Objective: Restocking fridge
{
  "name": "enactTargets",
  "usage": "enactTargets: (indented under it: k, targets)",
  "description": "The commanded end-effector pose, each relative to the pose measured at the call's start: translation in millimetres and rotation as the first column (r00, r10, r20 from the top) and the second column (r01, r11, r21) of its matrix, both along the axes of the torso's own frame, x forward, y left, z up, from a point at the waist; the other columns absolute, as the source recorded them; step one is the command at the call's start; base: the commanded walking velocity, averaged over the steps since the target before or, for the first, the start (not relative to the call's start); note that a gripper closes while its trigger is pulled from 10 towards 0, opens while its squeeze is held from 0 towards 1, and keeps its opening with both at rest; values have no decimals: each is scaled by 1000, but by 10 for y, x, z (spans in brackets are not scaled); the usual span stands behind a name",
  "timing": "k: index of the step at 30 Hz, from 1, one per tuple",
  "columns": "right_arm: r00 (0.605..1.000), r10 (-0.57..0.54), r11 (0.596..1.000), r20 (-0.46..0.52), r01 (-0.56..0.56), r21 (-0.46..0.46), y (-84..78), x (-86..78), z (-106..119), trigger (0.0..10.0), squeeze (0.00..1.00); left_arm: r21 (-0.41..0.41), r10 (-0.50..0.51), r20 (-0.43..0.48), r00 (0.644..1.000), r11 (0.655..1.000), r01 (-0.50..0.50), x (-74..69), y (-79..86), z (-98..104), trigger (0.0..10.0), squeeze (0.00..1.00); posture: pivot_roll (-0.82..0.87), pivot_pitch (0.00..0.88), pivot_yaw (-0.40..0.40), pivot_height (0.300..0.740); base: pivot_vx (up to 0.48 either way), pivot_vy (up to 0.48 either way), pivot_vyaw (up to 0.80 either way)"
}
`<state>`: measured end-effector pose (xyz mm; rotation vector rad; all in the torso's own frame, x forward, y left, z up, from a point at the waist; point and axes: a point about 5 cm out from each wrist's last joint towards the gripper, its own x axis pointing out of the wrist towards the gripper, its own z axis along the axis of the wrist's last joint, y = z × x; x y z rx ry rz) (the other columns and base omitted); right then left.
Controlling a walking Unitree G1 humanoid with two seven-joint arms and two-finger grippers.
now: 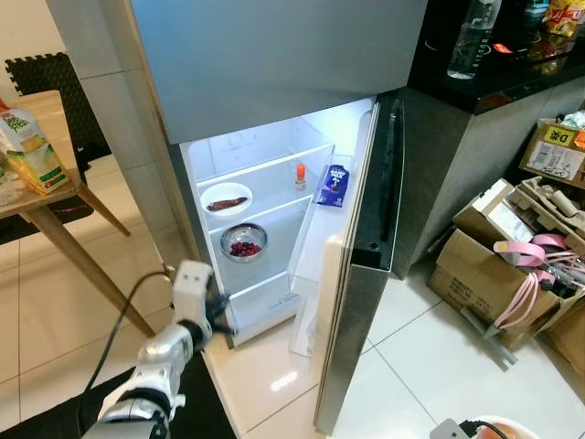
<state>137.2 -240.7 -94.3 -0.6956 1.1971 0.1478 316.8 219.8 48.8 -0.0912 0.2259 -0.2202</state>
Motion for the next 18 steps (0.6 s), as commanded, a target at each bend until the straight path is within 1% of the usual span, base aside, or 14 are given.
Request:
enactTargets:
  k: [1,2,3,5,6,8,10,12,18]
  targets:
    - [1000,-16,1000,-1,16,-7,-15,-14,-1,10000,0,-94,13,30,999,996,-10,62,-153,28,10000,0,-121,0,-15,740,0,0,-400]
    - [1000,-16,1000,-1,16,-7,-15,-14,-1,10000,0,-94,13,30,999,996,-10,62,-153,28,10000,0,-121,0,-15,740,0,0,-400]
    - [1000,-20,1000,-3,20,-7,-16,-22,-4,10000,0,-105,-2,32,999,994,6,81,-203,38,10000,0,-124,0,-14,740,0,0,-750]
    - [1000,-29,1000,-6,29,-7,-19,-37,-8,10000,0,-98,-16,30,999,995,19,104,-272,42,10000,0,-130,0,-8,740,0,0,-750]
    - [1000,-29,1000,-6,29,-7,-19,-37,-8,10000,0,-98,-16,30,999,995,19,104,-272,42,10000,0,-130,0,-8,740,0,0,-750]
    - [999,-37,999,-10,37,-8,-25,-55,-13,10000,0,-61,-23,24,999,998,24,115,-313,37,10000,0,-132,3,-7,740,0,0,-744]
    - [999,-39,999,-11,39,-8,-27,-67,-16,10000,0,-31,-8,12,1000,999,9,117,-311,24,10000,0,-132,5,-7,740,0,0,-750]
    - [999,-40,999,-11,40,-4,-24,-75,-19,10000,0,6,18,11,1000,1000,-18,125,-282,26,10000,0,-132,9,-9,740,0,0,0]
    - [999,-40,999,-9,40,-1,-15,-73,-21,10000,0,22,59,20,998,998,-59,137,-241,42,10000,0,-131,9,-10,740,0,0,0]
